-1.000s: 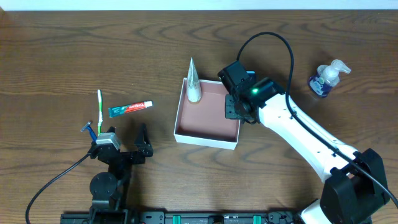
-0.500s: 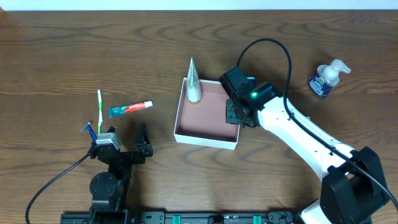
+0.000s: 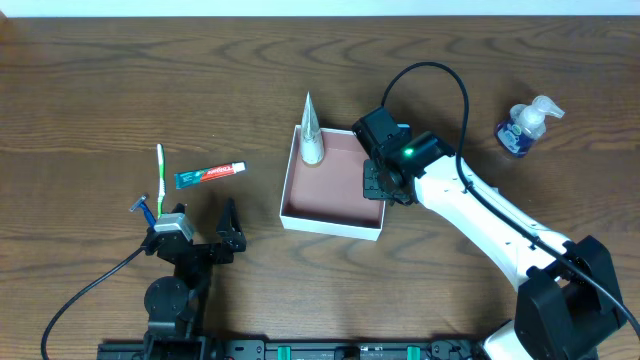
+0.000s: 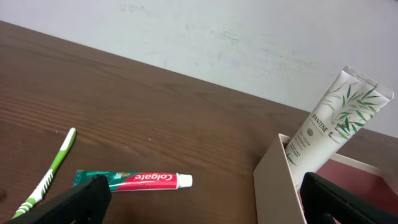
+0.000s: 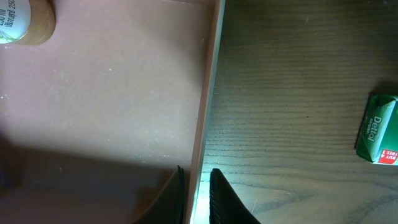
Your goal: Pack container
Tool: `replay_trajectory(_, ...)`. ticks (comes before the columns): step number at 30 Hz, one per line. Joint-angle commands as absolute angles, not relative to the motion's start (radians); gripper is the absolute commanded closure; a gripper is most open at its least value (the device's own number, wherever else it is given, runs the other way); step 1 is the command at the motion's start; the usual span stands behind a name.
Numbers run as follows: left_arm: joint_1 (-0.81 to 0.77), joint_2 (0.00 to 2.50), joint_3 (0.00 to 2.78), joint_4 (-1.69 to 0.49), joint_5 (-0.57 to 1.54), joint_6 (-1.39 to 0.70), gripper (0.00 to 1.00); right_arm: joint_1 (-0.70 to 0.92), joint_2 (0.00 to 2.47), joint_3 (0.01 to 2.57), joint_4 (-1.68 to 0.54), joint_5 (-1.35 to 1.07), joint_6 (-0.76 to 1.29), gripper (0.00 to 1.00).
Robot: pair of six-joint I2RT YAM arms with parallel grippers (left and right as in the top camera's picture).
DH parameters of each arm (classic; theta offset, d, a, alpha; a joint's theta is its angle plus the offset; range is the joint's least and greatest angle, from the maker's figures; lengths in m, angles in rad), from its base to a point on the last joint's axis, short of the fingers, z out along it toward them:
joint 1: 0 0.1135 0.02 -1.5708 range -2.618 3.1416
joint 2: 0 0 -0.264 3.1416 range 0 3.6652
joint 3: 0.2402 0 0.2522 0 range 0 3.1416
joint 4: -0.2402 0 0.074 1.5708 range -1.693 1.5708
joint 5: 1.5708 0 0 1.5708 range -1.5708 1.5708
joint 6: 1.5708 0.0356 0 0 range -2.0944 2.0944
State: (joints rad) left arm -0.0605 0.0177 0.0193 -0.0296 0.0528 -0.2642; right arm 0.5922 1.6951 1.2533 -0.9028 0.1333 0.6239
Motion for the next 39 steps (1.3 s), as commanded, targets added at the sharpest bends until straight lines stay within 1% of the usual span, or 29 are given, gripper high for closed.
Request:
replay_trajectory(1, -0.056, 0.019, 0.004, -0.067, 0.052, -0.255, 0.02, 0.588, 1.701, 1.247, -0.906, 0.142, 0.623, 0.85)
replay_trajectory(22, -0.056, 0.019, 0.004, -0.067, 0.052, -0.255, 0.02, 0.59, 1.702, 1.247, -0.931, 0.141, 0.623, 0.86)
replay_trajectory(25, -0.056, 0.019, 0.004, -0.067, 0.053, -0.255, 0.02, 0.59, 1.702, 1.247, -0.93, 0.141, 0.62, 0.87)
replay_trajectory(30, -0.056, 0.019, 0.004, -0.067, 0.053, -0.255, 0.02, 0.59, 1.702, 1.247, -0.92, 0.141, 0.586, 0.89)
replay_trajectory(39, -0.056, 0.019, 0.004, -0.067, 0.052, -0.255, 0.02, 0.59, 1.702, 1.246, -0.904, 0.141, 0.503, 0.89)
